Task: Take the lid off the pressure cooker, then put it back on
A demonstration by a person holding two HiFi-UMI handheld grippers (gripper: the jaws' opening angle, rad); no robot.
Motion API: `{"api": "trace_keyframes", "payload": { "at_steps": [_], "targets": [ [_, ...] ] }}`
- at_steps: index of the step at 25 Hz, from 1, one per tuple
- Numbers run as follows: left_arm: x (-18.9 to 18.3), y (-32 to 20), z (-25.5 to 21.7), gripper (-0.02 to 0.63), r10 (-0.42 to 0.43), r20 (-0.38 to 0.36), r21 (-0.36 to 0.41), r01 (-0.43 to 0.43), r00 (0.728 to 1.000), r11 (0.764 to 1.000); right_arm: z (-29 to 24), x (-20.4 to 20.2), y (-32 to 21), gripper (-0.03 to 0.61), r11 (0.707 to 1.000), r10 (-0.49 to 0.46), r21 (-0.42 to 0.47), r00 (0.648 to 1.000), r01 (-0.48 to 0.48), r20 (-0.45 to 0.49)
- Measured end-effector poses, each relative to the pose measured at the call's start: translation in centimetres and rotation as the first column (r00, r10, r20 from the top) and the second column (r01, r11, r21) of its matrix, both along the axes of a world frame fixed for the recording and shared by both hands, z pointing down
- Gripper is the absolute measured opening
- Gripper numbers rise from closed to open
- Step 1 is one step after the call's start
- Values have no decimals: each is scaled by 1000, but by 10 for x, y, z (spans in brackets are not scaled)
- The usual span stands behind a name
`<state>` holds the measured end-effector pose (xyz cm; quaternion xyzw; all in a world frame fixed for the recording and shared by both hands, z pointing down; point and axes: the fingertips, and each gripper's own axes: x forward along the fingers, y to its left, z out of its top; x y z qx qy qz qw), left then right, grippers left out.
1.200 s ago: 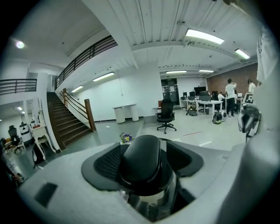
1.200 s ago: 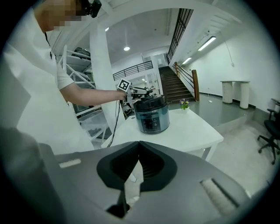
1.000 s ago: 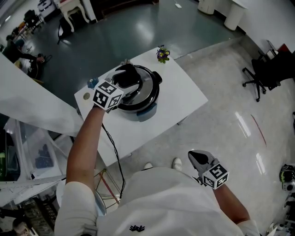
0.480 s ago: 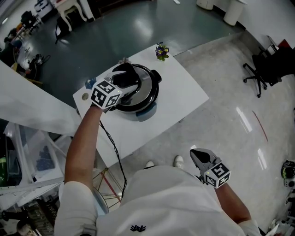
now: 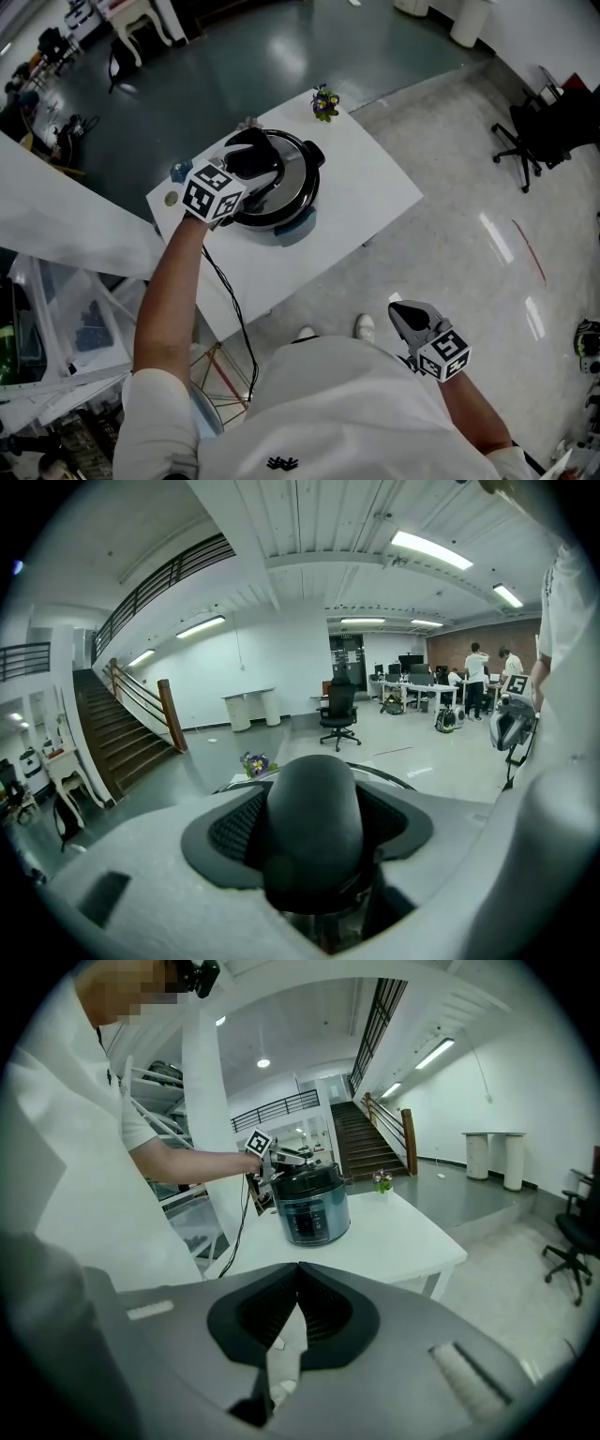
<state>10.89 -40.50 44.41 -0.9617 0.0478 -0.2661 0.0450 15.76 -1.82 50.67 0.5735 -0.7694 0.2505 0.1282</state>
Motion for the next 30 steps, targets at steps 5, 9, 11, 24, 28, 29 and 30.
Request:
{"api": "trace_keyframes", "payload": {
  "at_steps": [5, 9, 11, 24, 28, 29, 30],
  "targets": [
    [1, 0, -1, 304, -4, 9, 9, 4, 1000, 1000, -1, 2, 5, 14, 1000, 13, 2, 1000, -13, 0],
    [2, 0, -7, 304, -6, 7, 20, 6, 1000, 1000, 1, 5, 9, 15, 1000, 19, 1, 1000, -19, 4],
    [3, 2, -13, 304, -4, 2, 26, 4, 1000, 1000, 1, 6, 11, 14, 1000, 19, 4, 1000, -19, 8],
    [-4, 5, -49, 302, -55, -28, 37, 56, 998, 998, -2, 14, 13, 14, 999, -33, 23, 999, 32, 24],
    [-11, 8, -62, 302, -83, -38, 38, 84, 996, 996, -4, 17, 12, 15, 998, -63, 30, 998, 62, 32],
    [-14, 8, -66, 302, -89, -38, 40, 91, 995, 995, -4, 18, 11, 15, 997, -71, 32, 997, 70, 34],
    [-16, 9, -69, 302, -96, -37, 43, 98, 995, 994, -5, 18, 11, 14, 996, -81, 33, 996, 80, 36]
  ]
}}
